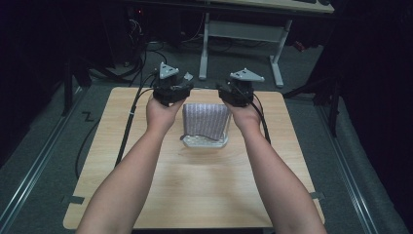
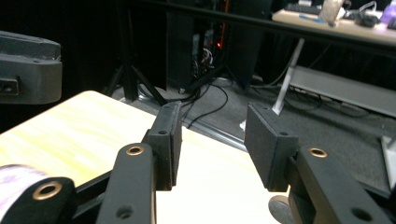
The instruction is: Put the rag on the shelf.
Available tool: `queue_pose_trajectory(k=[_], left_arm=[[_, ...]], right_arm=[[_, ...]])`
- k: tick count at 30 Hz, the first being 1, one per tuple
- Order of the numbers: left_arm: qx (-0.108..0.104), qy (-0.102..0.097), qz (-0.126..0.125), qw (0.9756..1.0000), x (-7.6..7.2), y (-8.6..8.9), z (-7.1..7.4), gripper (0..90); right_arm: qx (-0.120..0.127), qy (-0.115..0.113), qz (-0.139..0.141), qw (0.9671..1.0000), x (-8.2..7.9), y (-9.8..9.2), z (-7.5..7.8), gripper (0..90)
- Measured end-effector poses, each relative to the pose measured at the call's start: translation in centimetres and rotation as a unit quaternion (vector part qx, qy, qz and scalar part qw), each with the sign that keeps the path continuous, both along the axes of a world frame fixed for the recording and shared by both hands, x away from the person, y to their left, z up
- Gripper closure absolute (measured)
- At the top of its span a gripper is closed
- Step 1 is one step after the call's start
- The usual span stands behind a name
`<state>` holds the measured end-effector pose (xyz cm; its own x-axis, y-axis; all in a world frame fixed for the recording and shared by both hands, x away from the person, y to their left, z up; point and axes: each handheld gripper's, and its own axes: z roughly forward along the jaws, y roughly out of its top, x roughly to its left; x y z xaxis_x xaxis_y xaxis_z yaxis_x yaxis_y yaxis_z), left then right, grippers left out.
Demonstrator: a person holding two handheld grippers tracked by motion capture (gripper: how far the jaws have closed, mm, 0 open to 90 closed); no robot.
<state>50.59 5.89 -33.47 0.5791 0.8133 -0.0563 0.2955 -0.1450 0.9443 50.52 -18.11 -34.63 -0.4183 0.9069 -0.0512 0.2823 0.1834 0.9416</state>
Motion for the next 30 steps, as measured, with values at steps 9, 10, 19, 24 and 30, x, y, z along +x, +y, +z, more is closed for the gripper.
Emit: queue_pose_trajectory(k=[9, 10, 19, 24, 30], left_arm=[[-0.002, -0.019, 0.001, 0.9998, -4.3, 2.2, 0.3, 52.4], [-0.003, -0.021, 0.000, 0.9998, -4.7, 2.4, 0.2, 52.3], [0.004, -0.017, -0.013, 0.9998, -9.1, 4.7, -0.9, 51.5], [0.007, -0.011, -0.017, 0.9998, -10.5, 5.8, -2.3, 51.3], [0.015, 0.009, -0.024, 0.9996, -11.1, 5.9, -5.1, 50.7]], right_arm=[[0.000, -0.028, 0.012, 0.9995, -5.3, -0.8, 0.8, 54.2], [-0.002, -0.029, 0.013, 0.9995, -5.9, -0.8, 0.8, 54.1], [-0.026, -0.038, 0.025, 0.9987, -10.2, -1.7, -0.4, 53.7], [-0.041, -0.028, 0.024, 0.9985, -11.3, -2.0, -1.6, 54.5], [-0.054, -0.007, 0.024, 0.9982, -12.5, -2.3, -4.2, 53.4]])
